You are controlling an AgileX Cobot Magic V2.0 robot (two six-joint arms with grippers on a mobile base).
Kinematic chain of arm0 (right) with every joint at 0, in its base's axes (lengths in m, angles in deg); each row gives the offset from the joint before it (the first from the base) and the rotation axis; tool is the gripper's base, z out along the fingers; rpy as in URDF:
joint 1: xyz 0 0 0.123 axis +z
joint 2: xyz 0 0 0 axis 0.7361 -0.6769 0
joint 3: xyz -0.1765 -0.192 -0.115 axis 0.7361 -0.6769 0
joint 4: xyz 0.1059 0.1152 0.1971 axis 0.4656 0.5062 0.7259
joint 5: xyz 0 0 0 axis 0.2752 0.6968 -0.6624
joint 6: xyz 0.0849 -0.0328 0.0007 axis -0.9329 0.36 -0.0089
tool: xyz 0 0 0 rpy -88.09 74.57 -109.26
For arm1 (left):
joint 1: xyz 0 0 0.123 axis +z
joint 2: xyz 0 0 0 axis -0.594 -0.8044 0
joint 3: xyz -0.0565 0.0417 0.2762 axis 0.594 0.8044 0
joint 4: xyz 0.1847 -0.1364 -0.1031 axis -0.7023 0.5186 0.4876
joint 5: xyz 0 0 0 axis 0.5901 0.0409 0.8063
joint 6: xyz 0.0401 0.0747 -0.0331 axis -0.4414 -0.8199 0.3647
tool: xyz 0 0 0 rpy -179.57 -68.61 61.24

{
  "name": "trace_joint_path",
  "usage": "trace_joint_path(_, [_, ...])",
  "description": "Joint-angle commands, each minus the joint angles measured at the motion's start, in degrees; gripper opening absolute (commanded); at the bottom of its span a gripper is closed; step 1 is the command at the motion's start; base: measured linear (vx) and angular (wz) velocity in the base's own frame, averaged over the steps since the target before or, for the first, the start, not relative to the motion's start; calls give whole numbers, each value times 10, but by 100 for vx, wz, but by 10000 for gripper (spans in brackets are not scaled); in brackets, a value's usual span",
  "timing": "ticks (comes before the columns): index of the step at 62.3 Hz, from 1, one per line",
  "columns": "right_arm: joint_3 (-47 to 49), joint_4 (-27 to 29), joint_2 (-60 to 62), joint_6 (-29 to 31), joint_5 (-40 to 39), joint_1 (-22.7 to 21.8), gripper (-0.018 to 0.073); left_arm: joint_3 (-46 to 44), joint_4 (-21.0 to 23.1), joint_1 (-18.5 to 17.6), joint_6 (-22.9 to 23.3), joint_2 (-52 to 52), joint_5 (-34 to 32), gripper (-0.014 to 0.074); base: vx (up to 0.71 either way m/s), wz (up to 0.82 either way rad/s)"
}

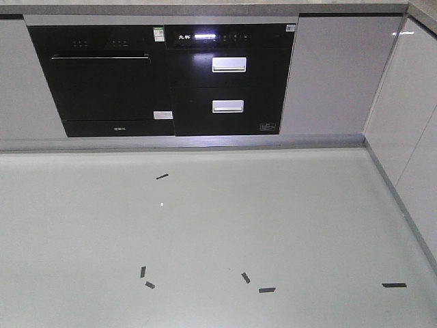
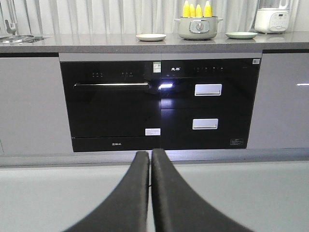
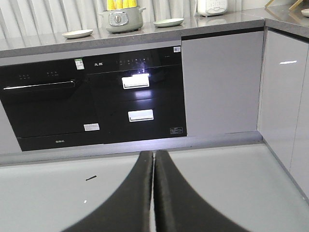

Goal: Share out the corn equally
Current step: 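Drive the base forward toward the counter with the steamer pot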

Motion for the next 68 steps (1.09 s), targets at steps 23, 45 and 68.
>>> trace_joint_path(23, [-4,-5,2,2,-43,-3,-1,-2,-1,-1,4,9,-43,-7,0,0])
trace_joint_path(45, [-4,-5,2,2,-43,-3,-1,-2,-1,-1,4,9,-43,-7,0,0])
trace_joint_path(68, [-4,-5,2,2,-43,-3,-1,-2,-1,-1,4,9,-43,-7,0,0])
